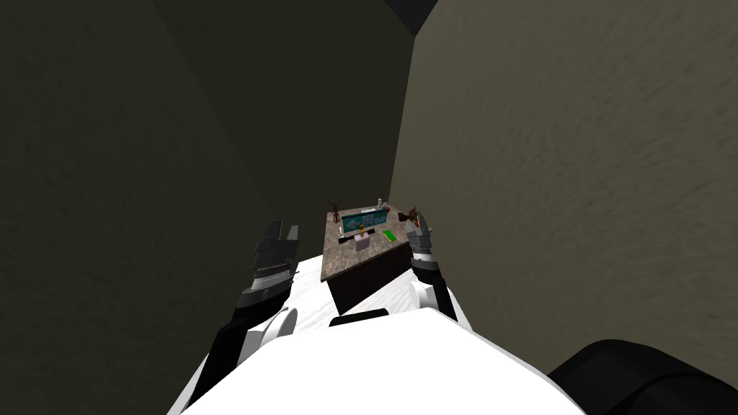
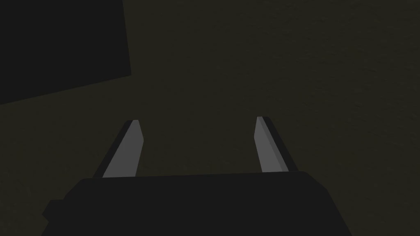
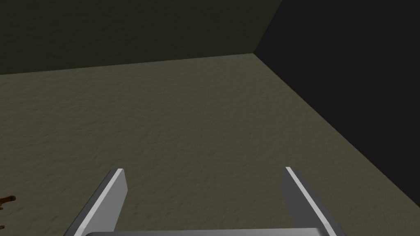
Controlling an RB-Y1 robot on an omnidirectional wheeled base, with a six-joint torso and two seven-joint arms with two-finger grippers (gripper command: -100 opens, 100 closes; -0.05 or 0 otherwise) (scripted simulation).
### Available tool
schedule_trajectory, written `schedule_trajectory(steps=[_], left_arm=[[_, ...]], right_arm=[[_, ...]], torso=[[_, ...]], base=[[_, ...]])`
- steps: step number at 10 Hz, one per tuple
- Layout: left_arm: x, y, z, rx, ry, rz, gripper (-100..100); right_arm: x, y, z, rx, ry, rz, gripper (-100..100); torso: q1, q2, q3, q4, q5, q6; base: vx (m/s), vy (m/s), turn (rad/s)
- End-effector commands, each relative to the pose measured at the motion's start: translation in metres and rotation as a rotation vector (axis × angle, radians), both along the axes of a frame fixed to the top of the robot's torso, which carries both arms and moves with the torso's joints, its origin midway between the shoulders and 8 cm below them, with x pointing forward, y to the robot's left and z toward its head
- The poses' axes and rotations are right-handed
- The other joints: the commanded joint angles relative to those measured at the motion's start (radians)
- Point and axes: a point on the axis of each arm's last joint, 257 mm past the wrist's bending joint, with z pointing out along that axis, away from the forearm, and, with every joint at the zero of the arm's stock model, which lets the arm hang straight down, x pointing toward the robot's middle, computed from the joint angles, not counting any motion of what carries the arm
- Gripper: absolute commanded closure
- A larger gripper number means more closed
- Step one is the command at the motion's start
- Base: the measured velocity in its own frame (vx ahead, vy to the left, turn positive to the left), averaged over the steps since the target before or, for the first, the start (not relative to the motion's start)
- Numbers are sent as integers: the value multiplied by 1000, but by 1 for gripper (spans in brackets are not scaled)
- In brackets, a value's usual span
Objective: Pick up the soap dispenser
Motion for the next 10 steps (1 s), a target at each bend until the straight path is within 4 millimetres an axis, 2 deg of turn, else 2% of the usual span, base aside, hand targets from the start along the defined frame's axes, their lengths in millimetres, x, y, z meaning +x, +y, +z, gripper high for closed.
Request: schedule_trajectory(steps=[1,7,9,10], left_arm=[[0,0,0,0,0,0,0],[0,0,0,0,0,0,0],[0,0,0,0,0,0,0],[0,0,0,0,0,0,0]], right_arm=[[0,3,-1,-21,1,16,-100],[4,27,-16,-145,23,116,-100],[7,39,-30,-203,43,163,-100],[7,40,-30,-219,46,170,-100]], torso=[[0,0,0,0,0,0],[-7,0,0,0,-2,0],[-5,1,0,0,-1,0],[-6,1,0,0,-1,0]], base=[[-31,-23,25],[-21,-76,60],[-16,-73,95],[-5,-76,50]])
